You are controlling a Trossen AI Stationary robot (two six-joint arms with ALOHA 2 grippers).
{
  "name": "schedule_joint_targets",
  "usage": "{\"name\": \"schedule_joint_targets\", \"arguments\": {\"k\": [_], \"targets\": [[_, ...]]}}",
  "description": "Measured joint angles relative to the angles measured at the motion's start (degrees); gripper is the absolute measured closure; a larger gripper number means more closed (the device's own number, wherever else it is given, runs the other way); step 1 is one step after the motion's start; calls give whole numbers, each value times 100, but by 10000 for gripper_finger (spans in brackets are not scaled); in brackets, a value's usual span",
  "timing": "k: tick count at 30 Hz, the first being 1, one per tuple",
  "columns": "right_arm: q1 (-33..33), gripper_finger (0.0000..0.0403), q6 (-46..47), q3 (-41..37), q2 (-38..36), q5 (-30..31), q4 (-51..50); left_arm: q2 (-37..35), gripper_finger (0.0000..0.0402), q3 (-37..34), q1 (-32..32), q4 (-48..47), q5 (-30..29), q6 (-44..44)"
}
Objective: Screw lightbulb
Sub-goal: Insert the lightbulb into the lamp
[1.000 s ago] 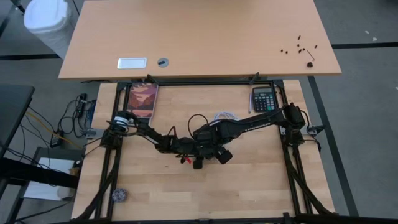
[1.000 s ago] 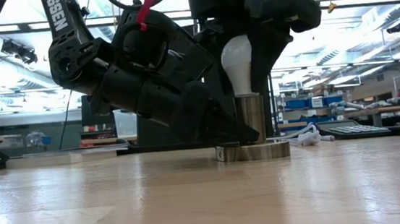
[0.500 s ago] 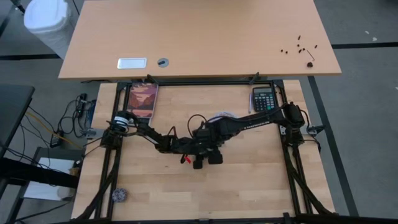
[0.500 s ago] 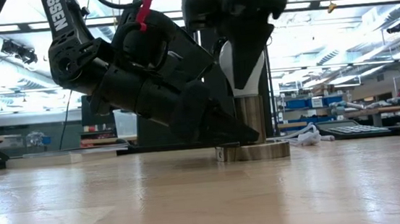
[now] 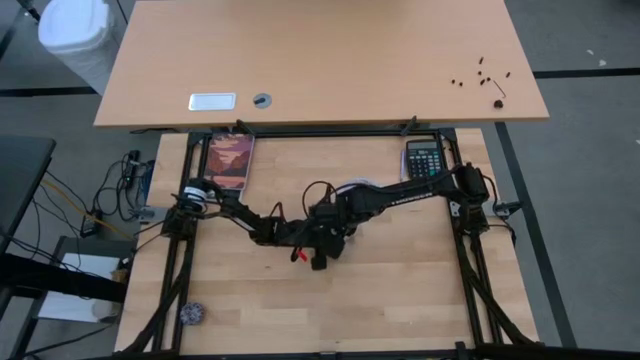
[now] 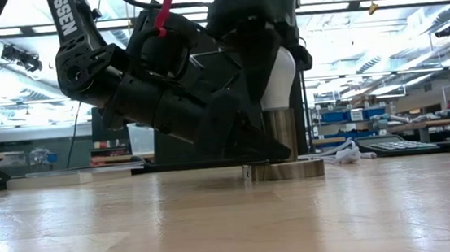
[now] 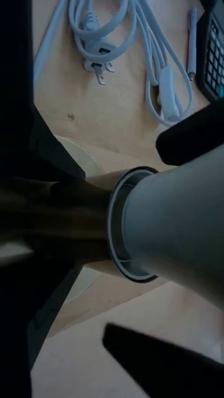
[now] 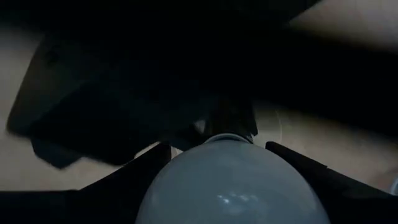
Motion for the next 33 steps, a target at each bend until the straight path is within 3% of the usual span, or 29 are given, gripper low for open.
{"name": "schedule_joint_targets", "arguments": {"k": [14,19,33], "targets": [[-154,137,1545,-4,0,43,-178,7,208,-9,4,27,-33,-48],[-154,128,1372,-4,0,149,-187,7,208,-7,4,24,-37,-58],[-163,36,-74,80,9,115,-239,3,208,-2,-13,6,-7,11]]}}
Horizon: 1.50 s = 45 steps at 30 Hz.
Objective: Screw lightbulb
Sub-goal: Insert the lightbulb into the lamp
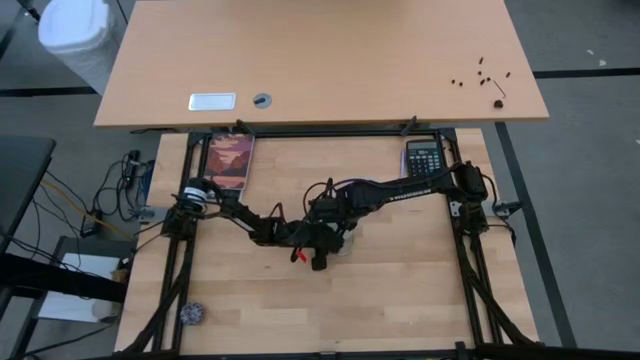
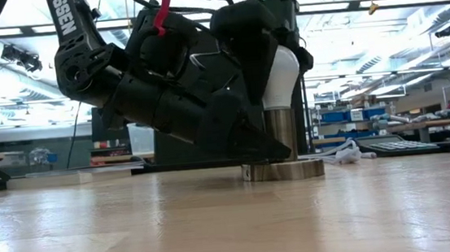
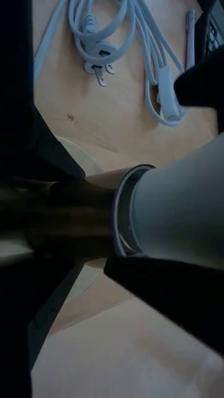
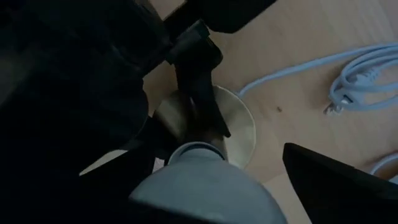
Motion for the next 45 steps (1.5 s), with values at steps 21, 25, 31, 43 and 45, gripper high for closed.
{"name": "schedule_joint_targets", "arguments": {"k": [21,25,31,43,45], "targets": [[-36,28,-667,1093,11,-18,-605,-19,208,11,2,-64,-50,-15],[-68,27,-793,1404,-13,34,-482,-8,208,11,9,-45,-56,-32],[-63,29,-1008,2026,-11,11,-613,-8,208,11,9,-47,-59,-27],[625,29,-3967,2464,-15,84,-2261,-8,208,11,9,-46,-59,-14],[796,29,-4808,2383,-11,496,-2402,-8,208,9,9,-45,-57,-14]]}}
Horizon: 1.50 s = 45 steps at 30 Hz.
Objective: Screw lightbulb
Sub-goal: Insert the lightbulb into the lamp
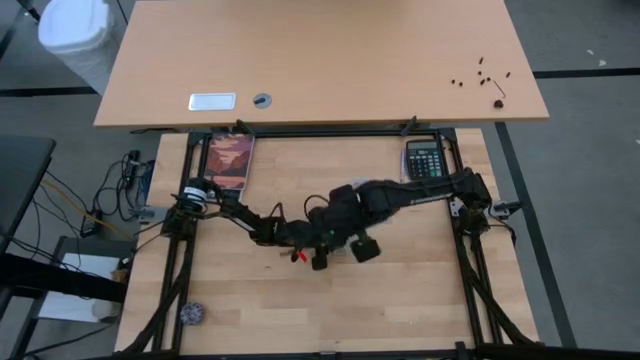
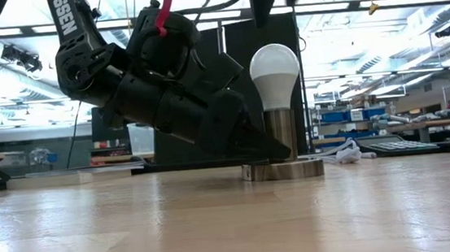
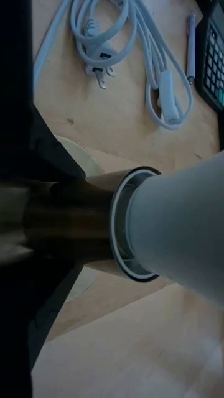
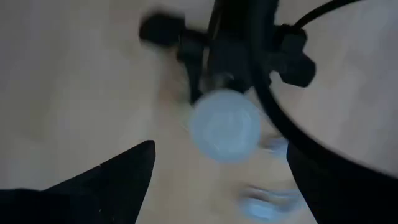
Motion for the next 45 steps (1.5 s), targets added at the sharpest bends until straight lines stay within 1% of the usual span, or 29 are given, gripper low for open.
{"name": "schedule_joint_targets", "arguments": {"k": [2,5,8,11,16,20,26,35,40,45], "targets": [[143,29,-579,-55,0,308,-87,0,208,-2,-1,0,-1,0],[245,29,-953,-162,0,600,-160,0,208,-4,0,0,-1,-1],[255,29,-1065,-324,-2,672,-285,0,208,-4,0,0,1,-1],[220,29,-1432,-544,-2,817,-366,0,208,-4,0,0,1,-1],[120,29,-1878,-870,2,900,-50,0,208,-4,-2,0,3,49],[52,29,-1961,-968,7,867,77,-2,208,1,-13,-102,172,248],[-25,29,-1756,-997,4,626,88,-13,208,11,-14,-187,200,315],[-66,29,-1789,-1014,4,622,287,-11,208,2,-58,-142,215,430],[-64,34,-1791,-1354,-108,724,359,-7,208,2,-59,-142,239,430],[-66,54,-1650,-1885,-482,728,648,-4,208,2,-68,-144,230,425]]}}
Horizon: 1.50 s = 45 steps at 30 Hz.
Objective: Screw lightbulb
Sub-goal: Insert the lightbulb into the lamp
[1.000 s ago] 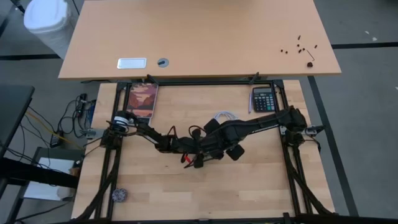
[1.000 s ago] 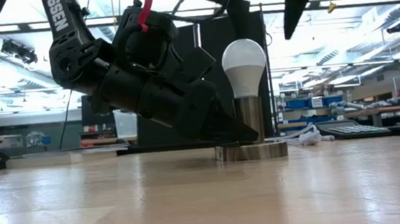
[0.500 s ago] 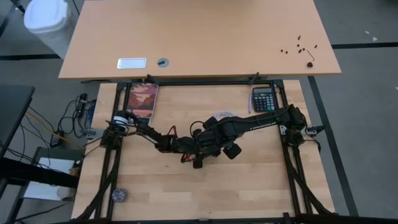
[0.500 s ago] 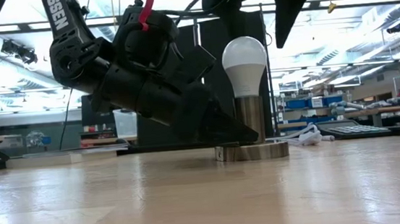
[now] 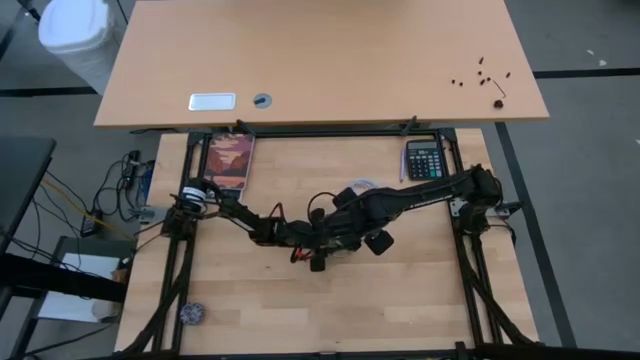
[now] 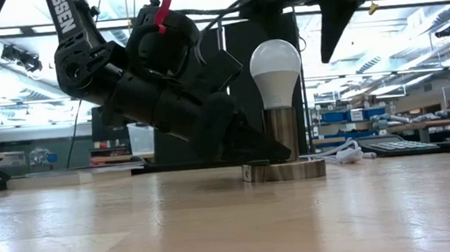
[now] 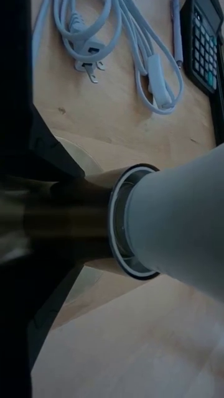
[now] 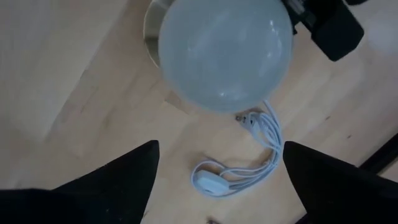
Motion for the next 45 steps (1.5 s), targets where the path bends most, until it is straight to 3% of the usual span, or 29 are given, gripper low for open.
{"name": "schedule_joint_targets", "arguments": {"k": [12,23,32,39,45], "targets": [[98,96,354,-1581,-1364,-12,966,4,208,-7,-2,26,-9,-9],[166,94,-592,-2742,-1481,139,2460,7,208,-11,-4,44,-11,-11],[-312,90,-906,-2790,-1481,-830,3129,11,208,-11,-4,89,83,-11],[-446,63,-736,-2713,-1301,-871,3101,15,208,-13,-4,136,90,-9],[-428,49,-718,-2042,-830,-871,2605,15,208,-13,-4,142,92,-58]]}}
